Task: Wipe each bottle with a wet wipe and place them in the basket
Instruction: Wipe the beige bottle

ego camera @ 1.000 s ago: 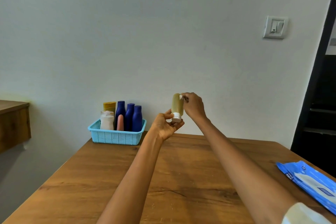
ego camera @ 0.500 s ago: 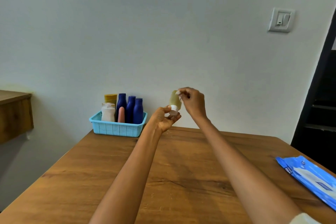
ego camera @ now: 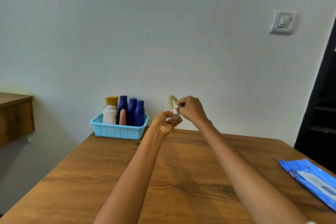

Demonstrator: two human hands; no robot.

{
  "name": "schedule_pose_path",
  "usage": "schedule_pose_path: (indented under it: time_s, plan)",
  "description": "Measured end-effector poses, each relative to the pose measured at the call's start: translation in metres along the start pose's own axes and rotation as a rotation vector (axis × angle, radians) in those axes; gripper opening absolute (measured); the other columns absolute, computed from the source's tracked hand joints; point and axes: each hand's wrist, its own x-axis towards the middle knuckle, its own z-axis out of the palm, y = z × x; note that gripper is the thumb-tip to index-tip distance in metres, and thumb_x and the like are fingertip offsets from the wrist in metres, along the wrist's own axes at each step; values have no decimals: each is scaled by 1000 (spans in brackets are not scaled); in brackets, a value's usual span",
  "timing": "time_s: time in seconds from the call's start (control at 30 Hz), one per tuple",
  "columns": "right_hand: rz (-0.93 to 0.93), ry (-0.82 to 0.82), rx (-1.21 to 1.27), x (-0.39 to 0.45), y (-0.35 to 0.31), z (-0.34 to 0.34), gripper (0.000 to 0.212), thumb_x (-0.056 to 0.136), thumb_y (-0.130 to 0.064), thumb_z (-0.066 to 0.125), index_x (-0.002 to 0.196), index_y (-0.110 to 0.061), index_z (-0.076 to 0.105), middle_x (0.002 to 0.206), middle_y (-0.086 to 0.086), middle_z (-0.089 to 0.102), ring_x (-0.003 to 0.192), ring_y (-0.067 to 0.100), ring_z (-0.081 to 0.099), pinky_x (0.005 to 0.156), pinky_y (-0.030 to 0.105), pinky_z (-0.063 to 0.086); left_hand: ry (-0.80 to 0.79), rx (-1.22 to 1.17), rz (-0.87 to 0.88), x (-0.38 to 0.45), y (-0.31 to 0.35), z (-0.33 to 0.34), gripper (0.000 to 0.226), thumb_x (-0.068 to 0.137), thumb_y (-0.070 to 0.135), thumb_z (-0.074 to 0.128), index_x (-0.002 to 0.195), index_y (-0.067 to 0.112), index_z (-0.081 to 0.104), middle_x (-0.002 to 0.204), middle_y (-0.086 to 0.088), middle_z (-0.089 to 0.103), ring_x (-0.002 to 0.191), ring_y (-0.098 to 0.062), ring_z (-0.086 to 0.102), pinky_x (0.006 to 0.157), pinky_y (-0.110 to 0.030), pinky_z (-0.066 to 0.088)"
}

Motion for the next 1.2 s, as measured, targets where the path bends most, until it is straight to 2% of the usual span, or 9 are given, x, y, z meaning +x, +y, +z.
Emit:
schedule_pose_path:
  time_s: [0.1, 0.2, 0.33, 0.47, 0.67, 0.77, 0.9, 1.03, 1.2]
  plan:
    - [-10, -81, -6, -1, -1, -11, 18, 77, -10, 59, 81, -11, 76, 84, 5, 74, 74, 19, 67, 68, 37, 56, 10, 3, 18, 1, 1, 1, 13, 90, -8, 49, 102, -4, 46, 96, -26, 54, 94, -36, 59, 96, -48, 46]
    - [-40, 64, 54, 6, 0, -19, 17, 85, -12, 59, 93, -11, 75, 90, 5, 73, 80, 18, 67, 73, 32, 55, 11, 25, 44, 2, 2, 5, 6, 89, -4, 56, 91, -3, 51, 90, -21, 55, 83, -29, 58, 94, -44, 47]
    - [35, 276, 178, 19, 3, -17, 23, 90, -13, 61, 112, -8, 67, 115, 11, 64, 98, 24, 65, 83, 28, 51, 48, 97, 148, 8, 0, 8, 64, 82, -5, 65, 138, 2, 35, 128, -26, 49, 108, -35, 57, 87, -43, 52]
    - [-7, 207, 141, 14, -4, -6, 23, 93, -10, 56, 111, -7, 68, 113, 9, 67, 101, 22, 64, 80, 20, 47, 121, 298, 321, 10, -2, 11, 63, 80, -2, 69, 135, 11, 41, 124, -24, 53, 96, -30, 62, 87, -37, 53]
    - [-75, 110, 123, -15, 0, -2, 16, 86, -19, 61, 97, -16, 74, 87, 0, 73, 78, 14, 65, 63, 24, 49, 200, 322, 414, 10, 3, 5, 62, 76, -3, 72, 130, 12, 45, 117, -20, 58, 97, -26, 62, 79, -30, 53]
    - [-91, 141, 80, -16, 4, -5, 15, 86, -21, 60, 92, -17, 73, 86, -4, 71, 74, 9, 59, 55, 17, 38, 204, 290, 388, 11, 0, 6, 64, 77, -5, 70, 132, 12, 43, 121, -20, 55, 102, -28, 61, 82, -31, 53]
    - [37, 432, 223, 0, 4, -13, 16, 91, -17, 58, 99, -18, 71, 98, -2, 72, 87, 16, 64, 59, 16, 40, 141, 200, 243, 11, -5, 7, 55, 80, -2, 68, 129, 4, 44, 125, -23, 51, 93, -30, 61, 86, -37, 54]
    - [65, 297, 165, 10, 2, -4, 25, 94, -11, 51, 107, -17, 71, 110, 1, 70, 103, 19, 64, 76, 19, 43, -9, -6, 94, 3, -4, 12, 23, 86, -4, 61, 105, -2, 48, 109, -24, 52, 88, -30, 58, 89, -46, 49]
    - [0, 220, 210, -5, -1, 9, 27, 90, -4, 50, 97, -14, 74, 104, 8, 68, 94, 22, 63, 73, 21, 43, 0, -35, 96, 6, -2, 8, 35, 86, -5, 59, 119, -2, 49, 95, -21, 56, 76, -28, 59, 89, -49, 49]
